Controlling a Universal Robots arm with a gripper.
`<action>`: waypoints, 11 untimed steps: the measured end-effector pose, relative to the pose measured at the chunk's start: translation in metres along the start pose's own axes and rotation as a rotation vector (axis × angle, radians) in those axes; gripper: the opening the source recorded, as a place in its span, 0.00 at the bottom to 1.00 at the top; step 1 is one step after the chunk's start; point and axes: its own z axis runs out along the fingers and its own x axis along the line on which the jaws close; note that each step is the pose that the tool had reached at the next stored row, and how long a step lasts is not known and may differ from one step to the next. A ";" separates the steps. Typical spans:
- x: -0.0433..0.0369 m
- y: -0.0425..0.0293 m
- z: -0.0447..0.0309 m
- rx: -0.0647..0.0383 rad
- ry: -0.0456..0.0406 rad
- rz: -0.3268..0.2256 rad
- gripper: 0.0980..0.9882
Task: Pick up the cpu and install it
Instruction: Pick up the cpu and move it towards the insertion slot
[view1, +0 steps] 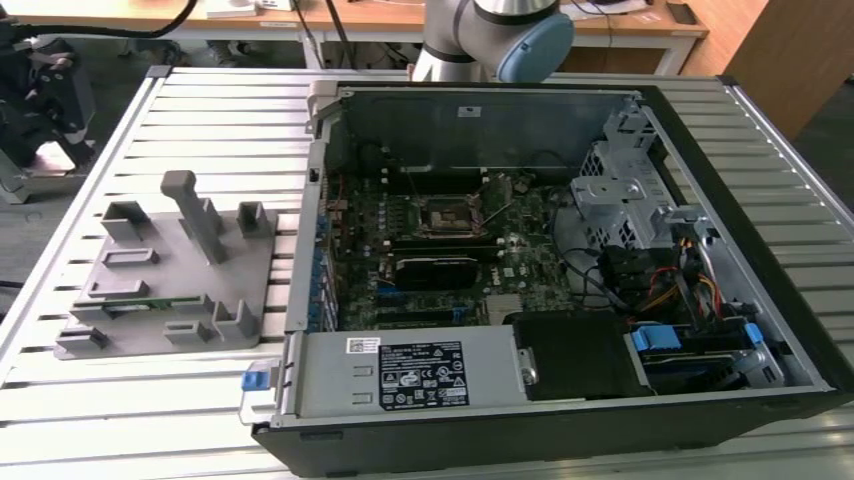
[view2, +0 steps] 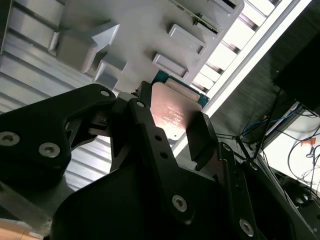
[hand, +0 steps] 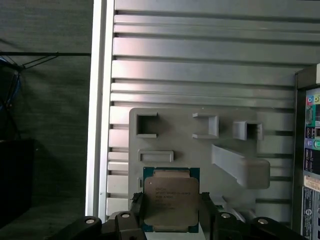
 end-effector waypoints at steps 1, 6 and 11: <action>-0.0001 0.0002 -0.0017 0.000 0.0000 0.000 0.48; -0.0004 0.0014 -0.0108 0.000 0.0001 0.000 0.48; -0.0008 0.0028 -0.0193 0.000 0.0001 0.000 0.48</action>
